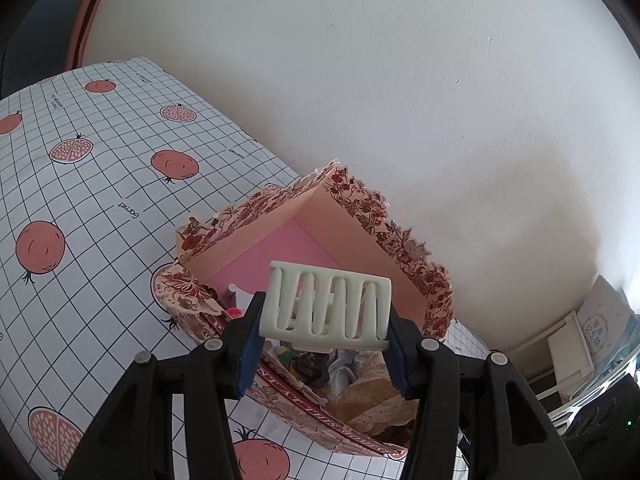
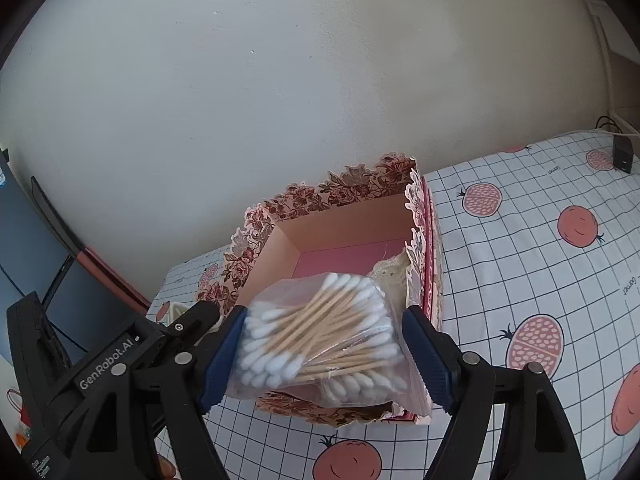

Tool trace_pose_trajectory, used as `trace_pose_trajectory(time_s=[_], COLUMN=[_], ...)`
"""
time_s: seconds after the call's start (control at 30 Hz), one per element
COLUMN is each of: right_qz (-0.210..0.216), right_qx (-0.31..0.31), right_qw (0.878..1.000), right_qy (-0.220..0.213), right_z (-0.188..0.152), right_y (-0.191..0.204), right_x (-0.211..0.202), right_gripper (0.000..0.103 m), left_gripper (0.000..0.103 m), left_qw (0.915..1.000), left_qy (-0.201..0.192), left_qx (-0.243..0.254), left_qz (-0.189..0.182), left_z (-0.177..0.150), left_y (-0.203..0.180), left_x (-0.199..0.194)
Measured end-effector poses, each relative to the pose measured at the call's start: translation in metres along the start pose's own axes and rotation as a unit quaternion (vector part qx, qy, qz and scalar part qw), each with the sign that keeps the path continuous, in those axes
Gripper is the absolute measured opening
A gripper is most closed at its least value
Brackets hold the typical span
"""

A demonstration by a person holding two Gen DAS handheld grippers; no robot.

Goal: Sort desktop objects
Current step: 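Lift and carry the swab bag and white holder over the gift box, then open both grippers to drop the swab bag and white holder into the box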

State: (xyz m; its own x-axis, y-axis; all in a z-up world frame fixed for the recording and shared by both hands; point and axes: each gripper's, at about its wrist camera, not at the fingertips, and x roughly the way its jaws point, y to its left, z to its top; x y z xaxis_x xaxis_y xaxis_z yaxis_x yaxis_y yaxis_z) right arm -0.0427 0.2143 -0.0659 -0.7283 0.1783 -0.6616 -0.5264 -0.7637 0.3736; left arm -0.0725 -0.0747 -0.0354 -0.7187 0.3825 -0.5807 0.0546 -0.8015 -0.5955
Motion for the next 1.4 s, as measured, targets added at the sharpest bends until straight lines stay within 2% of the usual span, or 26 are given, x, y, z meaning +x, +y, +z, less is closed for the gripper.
trace_pose_trajectory(time_s=[0.6, 0.77, 0.93, 1.4], right_qz=[-0.008, -0.007, -0.008, -0.011], right_qx=[0.007, 0.014, 0.015, 0.028], right_qw=[1.0, 1.0, 1.0, 0.999], right_qy=[-0.008, -0.012, -0.013, -0.017], right_z=[0.0069, 0.0069, 0.0065, 0.0073], right_y=[-0.0025, -0.0056, -0.0066, -0.0094], right_x=[0.0049, 0.0066, 0.0073, 0.0032], right_gripper=[0.082, 0.082, 0.084, 0.086], left_gripper=[0.055, 0.061, 0.063, 0.064], left_qw=[0.9999, 0.9997, 0.9997, 0.9997], left_qy=[0.007, 0.012, 0.013, 0.021], left_qx=[-0.006, -0.013, -0.012, -0.011], left_qz=[-0.005, -0.017, -0.018, -0.009], left_z=[0.0019, 0.0024, 0.0017, 0.0037], left_y=[-0.002, -0.0021, -0.0036, -0.0068], left_x=[0.0018, 0.001, 0.0004, -0.0029])
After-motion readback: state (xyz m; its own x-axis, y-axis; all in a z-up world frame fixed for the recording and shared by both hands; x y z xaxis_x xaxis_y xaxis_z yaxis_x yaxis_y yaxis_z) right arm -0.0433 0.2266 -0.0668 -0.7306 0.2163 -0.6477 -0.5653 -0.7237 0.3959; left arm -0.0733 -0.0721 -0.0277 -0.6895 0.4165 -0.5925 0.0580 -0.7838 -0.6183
